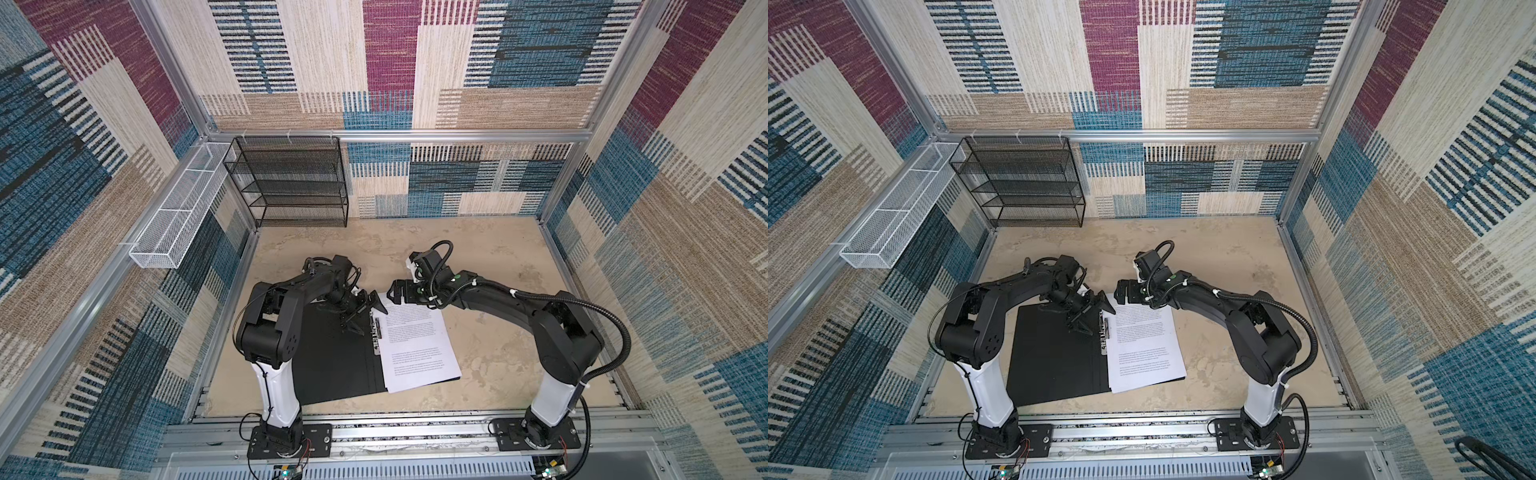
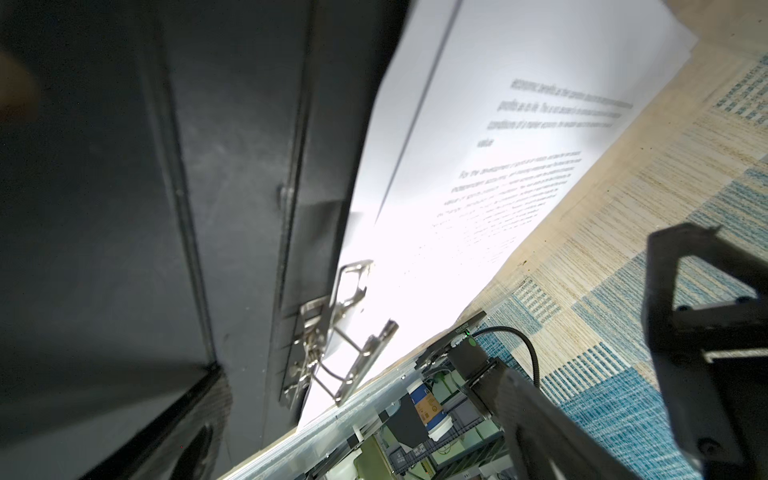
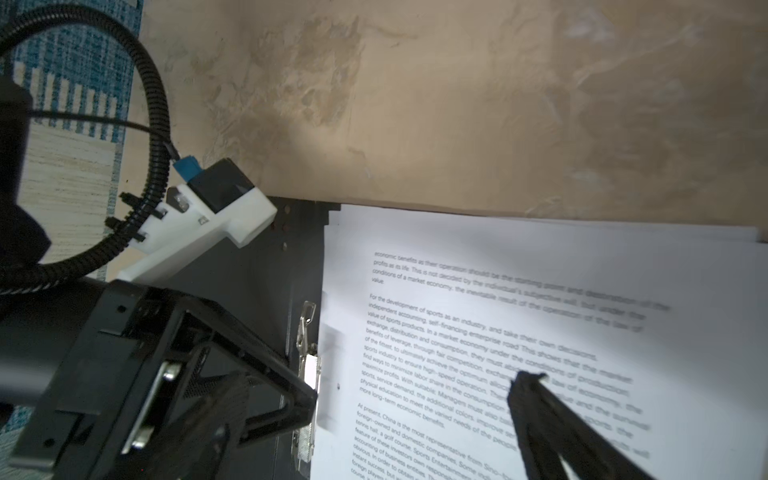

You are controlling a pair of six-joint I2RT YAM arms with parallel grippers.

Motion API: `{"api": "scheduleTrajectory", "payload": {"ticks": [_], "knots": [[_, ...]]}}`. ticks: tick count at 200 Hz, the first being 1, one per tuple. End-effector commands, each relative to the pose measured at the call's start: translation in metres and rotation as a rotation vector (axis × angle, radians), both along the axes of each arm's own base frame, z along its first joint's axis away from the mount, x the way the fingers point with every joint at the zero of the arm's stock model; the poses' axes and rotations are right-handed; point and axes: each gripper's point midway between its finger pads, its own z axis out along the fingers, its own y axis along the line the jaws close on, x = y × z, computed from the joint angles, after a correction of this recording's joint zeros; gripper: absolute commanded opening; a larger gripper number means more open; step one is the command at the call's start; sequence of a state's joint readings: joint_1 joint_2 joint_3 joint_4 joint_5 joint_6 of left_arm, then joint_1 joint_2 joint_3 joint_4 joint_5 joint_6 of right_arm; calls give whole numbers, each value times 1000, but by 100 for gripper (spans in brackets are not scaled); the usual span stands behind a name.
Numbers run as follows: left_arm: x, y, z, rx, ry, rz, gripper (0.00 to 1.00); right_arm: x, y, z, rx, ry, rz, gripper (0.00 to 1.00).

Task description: Put the files into the folder

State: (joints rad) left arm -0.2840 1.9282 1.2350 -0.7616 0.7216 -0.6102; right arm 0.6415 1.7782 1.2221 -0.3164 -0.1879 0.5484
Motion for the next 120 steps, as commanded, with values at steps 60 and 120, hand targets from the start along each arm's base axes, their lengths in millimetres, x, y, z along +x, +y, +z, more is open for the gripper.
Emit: {"api": "scheduleTrajectory", "payload": {"ticks": [60, 120], "knots": [[12, 8, -11, 59, -70, -8, 100, -2, -79, -36, -133, 41, -163, 100], [9, 9, -15, 66, -64, -8, 100, -3, -63, -59, -87, 102, -124, 100]]}}
